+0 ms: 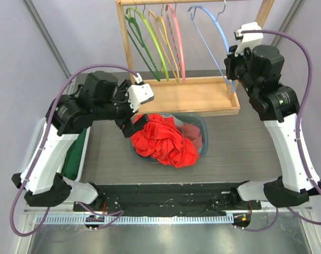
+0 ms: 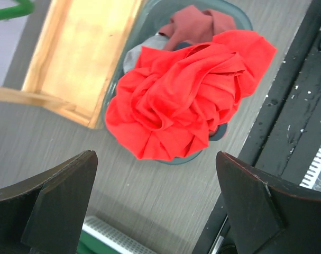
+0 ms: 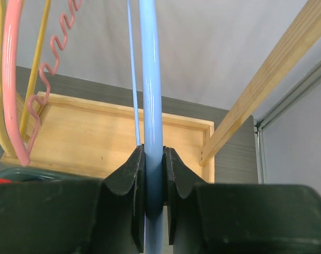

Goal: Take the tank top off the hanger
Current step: Place the hanger at the clothesline.

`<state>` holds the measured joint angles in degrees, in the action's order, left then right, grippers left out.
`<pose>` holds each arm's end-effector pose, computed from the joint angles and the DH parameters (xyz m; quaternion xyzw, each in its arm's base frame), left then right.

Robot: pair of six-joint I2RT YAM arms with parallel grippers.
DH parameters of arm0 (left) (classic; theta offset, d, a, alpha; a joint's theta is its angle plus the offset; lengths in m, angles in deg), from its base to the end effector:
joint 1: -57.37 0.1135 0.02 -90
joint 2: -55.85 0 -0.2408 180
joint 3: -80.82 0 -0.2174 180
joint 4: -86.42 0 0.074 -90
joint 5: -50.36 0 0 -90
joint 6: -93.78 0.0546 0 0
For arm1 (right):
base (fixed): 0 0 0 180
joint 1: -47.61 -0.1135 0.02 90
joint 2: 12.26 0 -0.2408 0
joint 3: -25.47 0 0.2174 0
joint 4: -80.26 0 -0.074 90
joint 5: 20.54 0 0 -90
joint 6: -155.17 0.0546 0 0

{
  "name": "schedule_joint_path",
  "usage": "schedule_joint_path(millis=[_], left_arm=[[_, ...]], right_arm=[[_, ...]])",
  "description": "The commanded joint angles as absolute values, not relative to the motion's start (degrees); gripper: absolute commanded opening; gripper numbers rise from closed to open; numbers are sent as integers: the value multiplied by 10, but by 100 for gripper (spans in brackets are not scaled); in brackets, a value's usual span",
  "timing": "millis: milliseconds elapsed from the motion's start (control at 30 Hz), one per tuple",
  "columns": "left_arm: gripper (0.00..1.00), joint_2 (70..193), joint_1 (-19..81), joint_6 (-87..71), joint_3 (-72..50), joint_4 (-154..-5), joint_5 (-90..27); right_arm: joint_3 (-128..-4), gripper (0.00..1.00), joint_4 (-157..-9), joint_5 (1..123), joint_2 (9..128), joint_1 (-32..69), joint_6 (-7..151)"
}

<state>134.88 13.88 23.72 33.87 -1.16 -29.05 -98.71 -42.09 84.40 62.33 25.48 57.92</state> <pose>0.1396 -0.1463 0.4465 0.5054 0.7415 -0.1698 0.4073 0.2114 0.0708 0.4934 -0.1074 0.7458 -0.0132 0.6573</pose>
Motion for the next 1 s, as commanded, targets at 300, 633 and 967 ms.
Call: schedule_joint_path(millis=[300, 633, 967], left_arm=[[100, 1294, 141, 215, 302, 16, -448], [100, 1298, 154, 224, 307, 21, -463], [100, 1297, 183, 218, 290, 8, -477]], right_arm=[[-1137, 1, -489, 846, 734, 255, 528], [-1147, 1, -515, 848, 796, 262, 521], [-1087, 1, -540, 833, 797, 273, 543]])
